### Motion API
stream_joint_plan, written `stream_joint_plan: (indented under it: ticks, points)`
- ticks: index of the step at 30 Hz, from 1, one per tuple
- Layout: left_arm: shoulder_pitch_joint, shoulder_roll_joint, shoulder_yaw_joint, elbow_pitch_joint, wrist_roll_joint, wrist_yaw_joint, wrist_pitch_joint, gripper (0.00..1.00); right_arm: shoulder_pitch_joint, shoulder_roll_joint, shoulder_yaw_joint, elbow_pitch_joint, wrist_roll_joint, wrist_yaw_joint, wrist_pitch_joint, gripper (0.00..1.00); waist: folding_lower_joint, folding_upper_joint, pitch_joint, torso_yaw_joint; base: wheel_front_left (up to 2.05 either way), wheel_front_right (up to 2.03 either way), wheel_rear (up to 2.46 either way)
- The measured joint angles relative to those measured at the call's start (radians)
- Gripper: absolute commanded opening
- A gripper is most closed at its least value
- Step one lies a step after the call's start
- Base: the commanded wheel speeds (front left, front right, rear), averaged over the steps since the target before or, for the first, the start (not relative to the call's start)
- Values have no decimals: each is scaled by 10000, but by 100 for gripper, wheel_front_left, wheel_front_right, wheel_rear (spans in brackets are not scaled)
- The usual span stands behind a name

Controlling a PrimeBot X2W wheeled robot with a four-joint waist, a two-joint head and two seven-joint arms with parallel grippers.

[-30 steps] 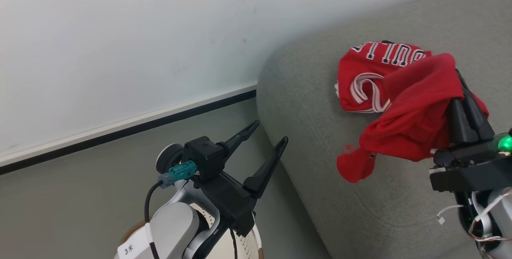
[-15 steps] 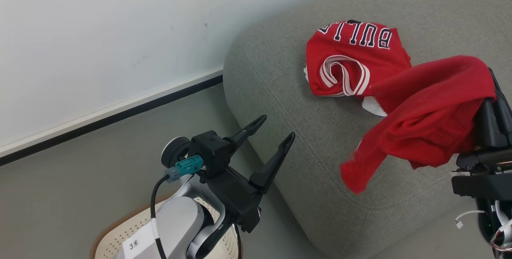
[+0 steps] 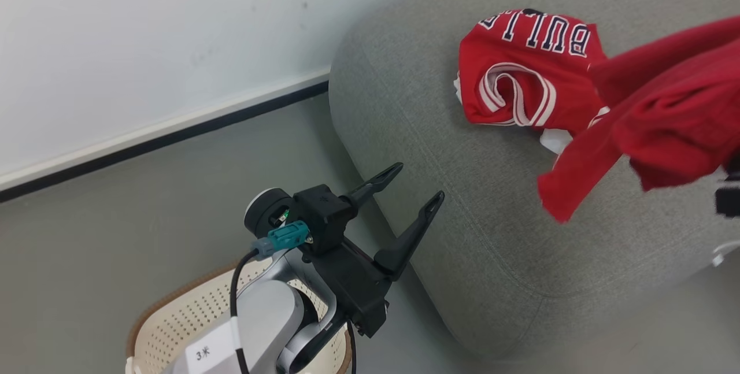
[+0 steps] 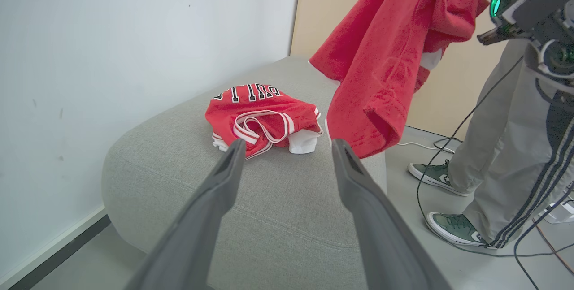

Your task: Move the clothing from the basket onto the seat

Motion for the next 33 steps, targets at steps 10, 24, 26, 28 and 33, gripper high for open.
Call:
stream_joint_plan:
  ticks: [10,24,26,28,33]
  points:
    - [-348,322,-71,-671,284,-2,405,100,-2552,-734,-514,2332,211,443,334,0,1,1,943,351,0,0,0]
    - [-1200,897,130,-1267,437,-102,792,100,-5869,-909,-604,5879,-36,330,617,0,2,2,2723,908,0,0,0]
    - [-1277,926,138,-1269,437,-104,859,100,-6011,-905,-460,6385,-127,332,621,0,2,1,2906,986,0,0,0]
    - [-1305,932,136,-1267,437,-105,867,100,-6044,-880,-257,6949,-155,372,663,0,3,2,3057,1073,0,0,0]
    - [-1437,1012,234,-1137,435,-192,861,100,-5996,-357,209,8203,-113,522,901,0,3,2,3281,1324,0,0,0]
